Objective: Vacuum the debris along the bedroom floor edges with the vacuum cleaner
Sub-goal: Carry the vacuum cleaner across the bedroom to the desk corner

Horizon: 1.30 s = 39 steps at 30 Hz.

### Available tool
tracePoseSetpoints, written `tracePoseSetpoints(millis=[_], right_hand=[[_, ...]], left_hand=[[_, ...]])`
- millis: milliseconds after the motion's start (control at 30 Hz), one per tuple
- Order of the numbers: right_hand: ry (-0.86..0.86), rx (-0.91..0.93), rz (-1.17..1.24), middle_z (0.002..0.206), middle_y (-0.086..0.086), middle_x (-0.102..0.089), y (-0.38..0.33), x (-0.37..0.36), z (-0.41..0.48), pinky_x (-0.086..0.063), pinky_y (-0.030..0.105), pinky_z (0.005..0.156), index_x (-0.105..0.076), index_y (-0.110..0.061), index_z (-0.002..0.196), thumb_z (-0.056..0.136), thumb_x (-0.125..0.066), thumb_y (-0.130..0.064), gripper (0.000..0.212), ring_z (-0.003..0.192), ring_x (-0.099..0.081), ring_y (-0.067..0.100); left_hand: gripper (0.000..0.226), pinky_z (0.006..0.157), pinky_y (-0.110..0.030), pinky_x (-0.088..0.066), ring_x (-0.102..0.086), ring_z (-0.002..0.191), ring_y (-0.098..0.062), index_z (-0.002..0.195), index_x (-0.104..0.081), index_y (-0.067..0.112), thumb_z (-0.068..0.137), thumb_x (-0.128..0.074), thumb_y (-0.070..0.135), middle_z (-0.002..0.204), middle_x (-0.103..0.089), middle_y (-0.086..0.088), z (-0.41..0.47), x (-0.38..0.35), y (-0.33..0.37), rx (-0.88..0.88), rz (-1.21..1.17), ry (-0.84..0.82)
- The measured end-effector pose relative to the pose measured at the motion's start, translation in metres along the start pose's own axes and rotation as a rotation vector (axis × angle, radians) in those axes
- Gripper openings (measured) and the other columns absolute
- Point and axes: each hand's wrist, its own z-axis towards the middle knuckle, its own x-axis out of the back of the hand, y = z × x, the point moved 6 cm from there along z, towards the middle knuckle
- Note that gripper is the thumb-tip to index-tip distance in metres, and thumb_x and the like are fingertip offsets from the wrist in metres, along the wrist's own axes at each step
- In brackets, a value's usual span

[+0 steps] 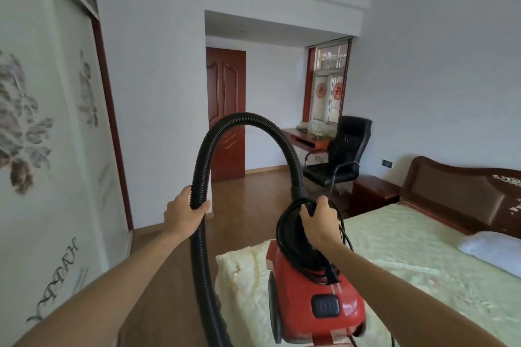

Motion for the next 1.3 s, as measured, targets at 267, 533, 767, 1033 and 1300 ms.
tracePoseSetpoints(millis=[267,533,767,1033,1300], right_hand=[[-0.122,0.067,0.066,0.093,0.011,-0.060,-0.039,-0.112,0.069,-0.056,0.038,0.054,-0.044,-0.010,0.107,0.100,-0.051,-0.033,0.025,0.073,-0.064,0.026],[-0.235,0.140,0.093,0.097,0.014,-0.060,-0.082,-0.205,0.160,-0.055,0.037,0.051,-0.043,-0.012,0.106,0.100,-0.050,-0.034,0.024,0.071,-0.064,0.029],[-0.306,0.195,0.127,0.093,0.013,-0.060,-0.120,-0.275,0.214,-0.060,0.046,0.054,-0.042,-0.015,0.102,0.099,-0.050,-0.036,0.022,0.068,-0.065,0.031],[-0.336,0.181,0.193,0.093,0.014,-0.061,-0.152,-0.359,0.272,-0.056,0.039,0.047,-0.043,-0.015,0.102,0.099,-0.051,-0.035,0.021,0.067,-0.064,0.031],[-0.351,0.169,0.168,0.092,0.014,-0.061,-0.191,-0.444,0.341,-0.049,0.032,0.042,-0.044,-0.011,0.101,0.100,-0.050,-0.032,0.022,0.061,-0.061,0.024]], left_hand=[[0.051,0.077,-0.040,-0.061,-0.070,0.085,-0.025,0.133,-0.055,0.015,0.088,-0.072,0.032,0.105,-0.070,-0.010,0.068,0.017,-0.083,0.107,-0.025,0.059],[0.054,0.073,-0.036,-0.060,-0.069,0.082,-0.026,0.138,-0.051,0.015,0.090,-0.071,0.027,0.103,-0.070,-0.011,0.155,0.016,-0.126,0.157,-0.037,0.153],[0.053,0.071,-0.036,-0.059,-0.067,0.081,-0.025,0.138,-0.052,0.016,0.090,-0.071,0.029,0.103,-0.070,-0.010,0.202,0.036,-0.167,0.201,-0.021,0.241],[0.054,0.073,-0.036,-0.058,-0.065,0.082,-0.024,0.139,-0.050,0.014,0.091,-0.070,0.026,0.105,-0.068,-0.012,0.272,0.034,-0.217,0.242,-0.031,0.212],[0.060,0.071,-0.036,-0.059,-0.066,0.082,-0.026,0.144,-0.045,0.019,0.090,-0.071,0.028,0.111,-0.069,-0.016,0.386,0.031,-0.283,0.255,-0.077,0.207]])
